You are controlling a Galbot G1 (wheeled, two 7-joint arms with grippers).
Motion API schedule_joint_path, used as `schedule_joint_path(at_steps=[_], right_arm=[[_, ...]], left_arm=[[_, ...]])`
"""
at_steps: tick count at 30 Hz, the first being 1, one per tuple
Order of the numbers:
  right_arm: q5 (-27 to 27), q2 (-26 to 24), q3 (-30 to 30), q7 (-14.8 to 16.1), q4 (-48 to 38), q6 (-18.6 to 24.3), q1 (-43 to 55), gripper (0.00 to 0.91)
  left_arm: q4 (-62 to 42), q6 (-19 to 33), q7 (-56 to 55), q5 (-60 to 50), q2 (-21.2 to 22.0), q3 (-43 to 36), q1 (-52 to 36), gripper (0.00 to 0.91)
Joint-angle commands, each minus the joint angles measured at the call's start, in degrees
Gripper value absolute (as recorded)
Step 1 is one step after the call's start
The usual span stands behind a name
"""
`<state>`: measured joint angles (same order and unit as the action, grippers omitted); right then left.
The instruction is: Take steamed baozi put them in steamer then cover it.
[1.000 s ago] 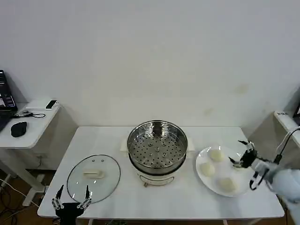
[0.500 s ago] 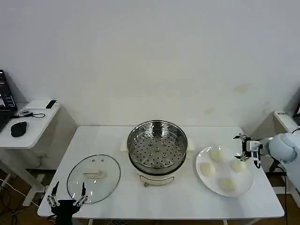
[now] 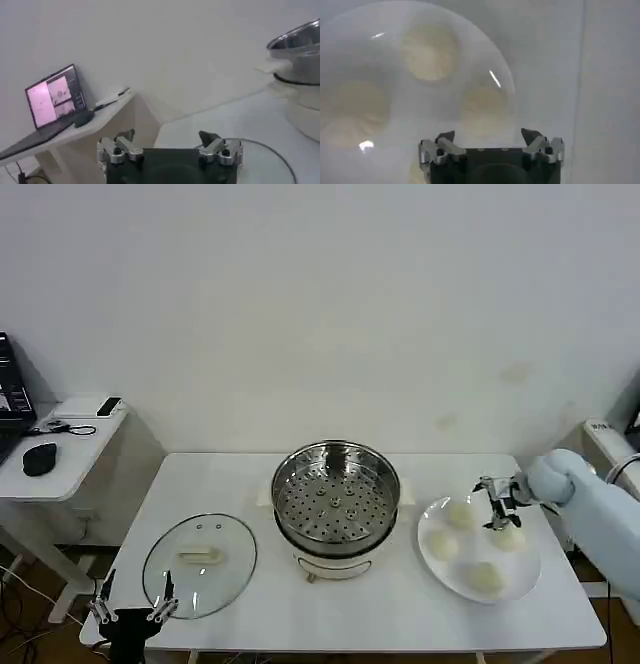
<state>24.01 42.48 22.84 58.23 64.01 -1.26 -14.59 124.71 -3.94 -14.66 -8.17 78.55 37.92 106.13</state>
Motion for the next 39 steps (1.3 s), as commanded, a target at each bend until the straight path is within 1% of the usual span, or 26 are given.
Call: schedule_joint_path(at_steps=[1,3,4,8,9,13,16,18,20,27,31,36,38,39], right_arm=[[1.4,3.5,4.5,1.6,-4.0,0.7,3.8,0.907],[1.1,3.8,4.5,1.2,-4.4,0.3,3.7,0.897],[1.0,4.0,4.5,1.1,-4.6,-0.1,3.6,0.836],[1.8,4.4,4.4,0.5,-5.4,-0.5,3.4,0.776],[1.6,4.5,4.4,0.1,-5.6,-0.8,3.4,0.776],[1.7,4.8,4.6,-0.3,-6.2,-1.1,3.4,0.705],[1.7,4.9,4.7,-0.3,-6.3,-1.3,3.3,0.655],[1.7,4.8,4.8,-0.1,-6.2,-1.3,3.3,0.645],[1.4,4.6,4.8,0.1,-5.9,-1.2,3.3,0.615],[0.1,2.4,5.1,1.1,-3.0,-1.0,4.3,0.625],[-1.7,-0.8,5.2,2.1,0.7,-0.5,6.3,0.625],[-7.5,-5.9,7.1,2.8,5.6,0.4,11.2,0.625],[-9.7,-6.7,8.3,3.0,6.6,0.7,14.5,0.635],[-11.2,-6.9,9.2,3.1,6.9,0.7,16.6,0.625]], left_arm=[[0.0,0.0,0.0,-0.1,0.0,0.2,0.0,0.907],[0.0,0.1,0.0,-0.2,0.2,0.2,0.0,0.907],[0.1,0.1,0.0,-0.2,0.2,0.2,0.1,0.907],[0.1,0.3,-0.1,-0.2,0.2,0.3,0.1,0.907],[0.1,0.3,-0.2,-0.2,0.2,0.3,0.1,0.907],[0.1,0.5,-0.3,-0.4,0.4,0.3,0.1,0.907],[0.2,0.7,-0.3,-0.5,0.4,0.1,0.1,0.907],[0.2,0.7,-0.4,-0.5,0.4,0.1,0.2,0.907],[0.4,0.7,-0.4,-0.5,0.4,0.1,0.3,0.907],[0.6,1.0,-0.7,-0.7,0.4,0.0,0.5,0.907],[0.8,1.3,-0.9,-1.2,0.6,-0.3,0.7,0.907],[0.5,1.6,-1.1,-1.2,0.2,-0.2,0.5,0.907],[0.3,1.6,-1.0,-1.1,0.0,-0.3,0.3,0.907],[0.4,1.6,-1.0,-1.1,0.0,-0.4,0.3,0.907]])
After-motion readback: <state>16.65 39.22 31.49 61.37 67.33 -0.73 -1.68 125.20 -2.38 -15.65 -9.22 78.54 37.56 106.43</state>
